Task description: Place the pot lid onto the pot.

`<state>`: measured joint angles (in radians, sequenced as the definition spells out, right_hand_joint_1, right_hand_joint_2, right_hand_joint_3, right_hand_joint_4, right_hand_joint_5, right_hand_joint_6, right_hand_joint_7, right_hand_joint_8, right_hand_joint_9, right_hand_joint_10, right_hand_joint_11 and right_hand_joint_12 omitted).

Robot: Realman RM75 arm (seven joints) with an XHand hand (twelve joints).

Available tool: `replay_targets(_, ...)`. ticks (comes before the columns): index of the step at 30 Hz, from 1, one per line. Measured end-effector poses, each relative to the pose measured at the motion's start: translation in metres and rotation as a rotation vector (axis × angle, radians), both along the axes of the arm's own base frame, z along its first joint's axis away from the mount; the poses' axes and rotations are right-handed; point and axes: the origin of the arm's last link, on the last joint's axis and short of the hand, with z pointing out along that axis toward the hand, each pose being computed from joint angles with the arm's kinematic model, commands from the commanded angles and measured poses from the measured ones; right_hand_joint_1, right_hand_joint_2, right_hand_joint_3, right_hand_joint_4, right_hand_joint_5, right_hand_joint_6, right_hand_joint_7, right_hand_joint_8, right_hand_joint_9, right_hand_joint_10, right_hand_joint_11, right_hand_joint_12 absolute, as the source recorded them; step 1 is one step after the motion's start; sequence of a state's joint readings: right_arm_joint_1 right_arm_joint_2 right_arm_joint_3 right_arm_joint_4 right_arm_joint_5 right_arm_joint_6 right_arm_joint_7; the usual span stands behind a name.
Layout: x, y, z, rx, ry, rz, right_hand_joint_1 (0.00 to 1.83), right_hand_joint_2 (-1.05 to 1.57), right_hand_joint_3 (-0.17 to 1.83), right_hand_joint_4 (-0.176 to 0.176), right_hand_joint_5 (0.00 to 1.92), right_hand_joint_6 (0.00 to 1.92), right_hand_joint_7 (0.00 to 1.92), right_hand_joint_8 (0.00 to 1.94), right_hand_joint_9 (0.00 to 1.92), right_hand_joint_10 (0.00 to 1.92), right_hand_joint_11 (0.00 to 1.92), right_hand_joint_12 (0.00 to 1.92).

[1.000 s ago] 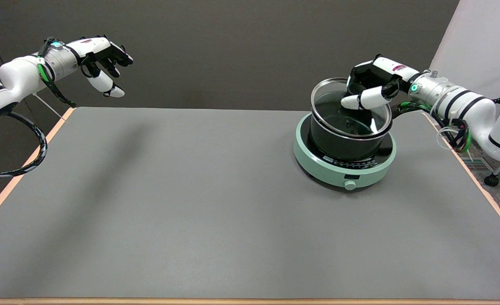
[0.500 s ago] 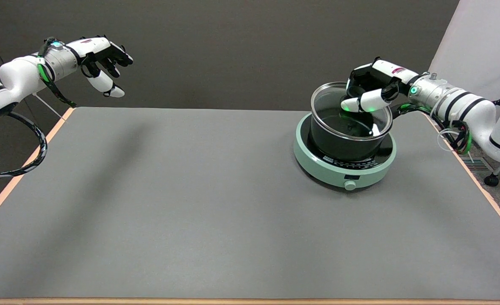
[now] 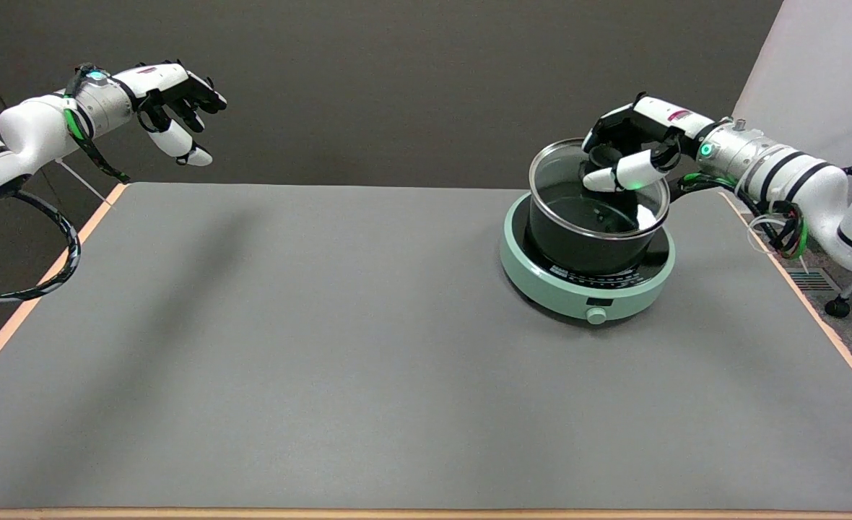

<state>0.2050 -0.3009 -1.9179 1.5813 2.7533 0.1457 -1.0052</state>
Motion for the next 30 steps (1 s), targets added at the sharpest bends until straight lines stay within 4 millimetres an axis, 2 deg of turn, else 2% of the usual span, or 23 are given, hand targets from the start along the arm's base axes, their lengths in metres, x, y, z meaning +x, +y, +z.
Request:
replay_targets(1,0.0006,-0.0001,0.0,0.001,0.002,0.002,1.3,1.02,0.5,-0.139,0.64,0.71,0.7,1.56,0.68,1.81,0.48,1.92)
replay_targets(2,0.0011,-0.0003,-0.0001,0.003,0.004,0.003,1.28,1.08,0.45,-0.16,0.64,0.65,0.64,1.64,0.66,1.84,0.4,1.92)
replay_targets(3,0.0013,-0.0003,-0.0002,0.005,0.006,0.003,1.07,0.84,0.78,-0.146,0.65,0.61,0.61,1.46,0.63,1.82,0.37,1.92)
replay_targets(4,0.0017,-0.0005,-0.0004,0.008,0.01,0.004,1.0,0.76,0.87,-0.142,0.66,0.57,0.58,1.4,0.6,1.81,0.33,1.92)
replay_targets(6,0.0027,-0.0008,-0.0004,0.011,0.017,0.007,0.94,0.77,0.85,-0.153,0.67,0.46,0.5,1.38,0.51,1.79,0.19,1.92)
replay_targets(9,0.0036,-0.001,-0.0007,0.017,0.026,0.009,0.94,0.77,0.79,-0.17,0.69,0.4,0.45,1.36,0.45,1.76,0.08,1.92)
replay_targets(12,0.0054,-0.0015,-0.0006,0.023,0.038,0.014,0.99,0.72,0.78,-0.176,0.69,0.4,0.46,1.24,0.42,1.69,0.0,1.92)
replay_targets(15,0.0063,-0.0017,-0.0009,0.028,0.046,0.016,1.01,0.67,0.84,-0.176,0.68,0.43,0.49,1.18,0.44,1.68,0.0,1.92)
replay_targets(30,0.0081,-0.0021,-0.0011,0.039,0.067,0.021,1.04,0.64,0.84,-0.176,0.69,0.45,0.53,1.14,0.46,1.67,0.0,1.92)
